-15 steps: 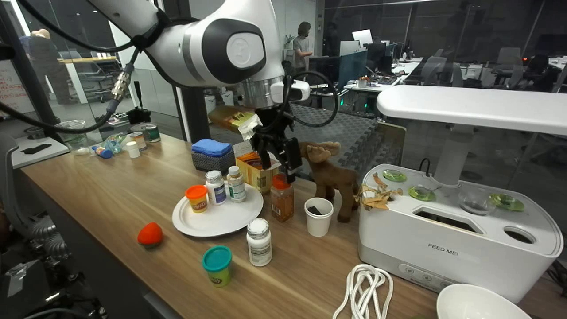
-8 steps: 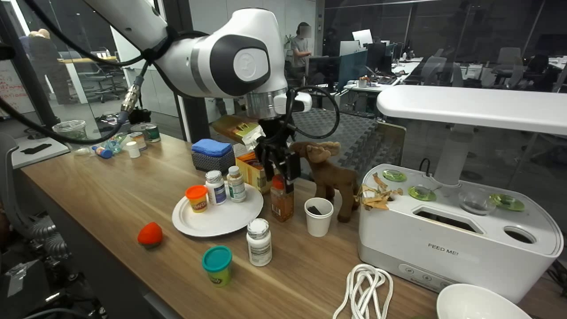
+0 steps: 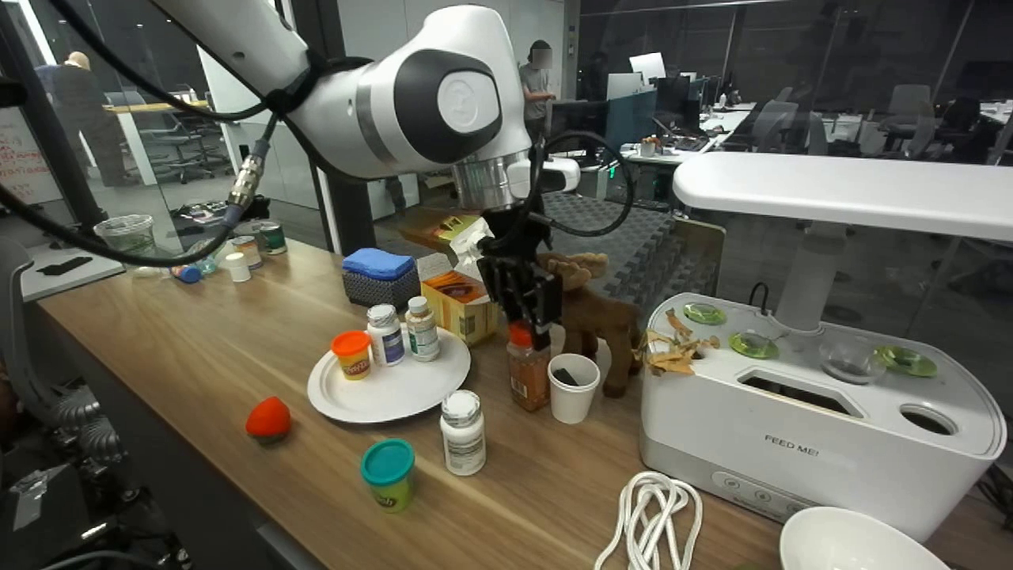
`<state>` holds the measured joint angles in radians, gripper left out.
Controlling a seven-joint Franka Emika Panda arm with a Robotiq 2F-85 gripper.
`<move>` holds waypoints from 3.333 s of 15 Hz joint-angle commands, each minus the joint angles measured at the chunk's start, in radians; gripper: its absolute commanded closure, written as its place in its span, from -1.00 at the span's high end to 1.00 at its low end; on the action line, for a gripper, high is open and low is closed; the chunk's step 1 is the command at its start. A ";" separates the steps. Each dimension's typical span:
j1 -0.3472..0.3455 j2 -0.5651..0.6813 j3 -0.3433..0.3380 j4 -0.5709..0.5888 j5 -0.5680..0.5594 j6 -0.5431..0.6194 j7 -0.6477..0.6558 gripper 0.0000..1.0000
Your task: Place the containers and orange plush toy on the white plate
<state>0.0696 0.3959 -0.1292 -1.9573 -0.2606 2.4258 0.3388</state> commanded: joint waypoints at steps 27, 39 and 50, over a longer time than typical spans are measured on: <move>0.057 -0.269 0.136 -0.308 0.238 0.061 0.283 -0.50; 0.089 -0.273 0.160 -0.373 0.209 0.137 0.388 -0.50; 0.118 -0.276 0.163 -0.408 0.105 0.167 0.391 0.63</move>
<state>0.1783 0.1561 0.0284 -2.3357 -0.1166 2.5809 0.7174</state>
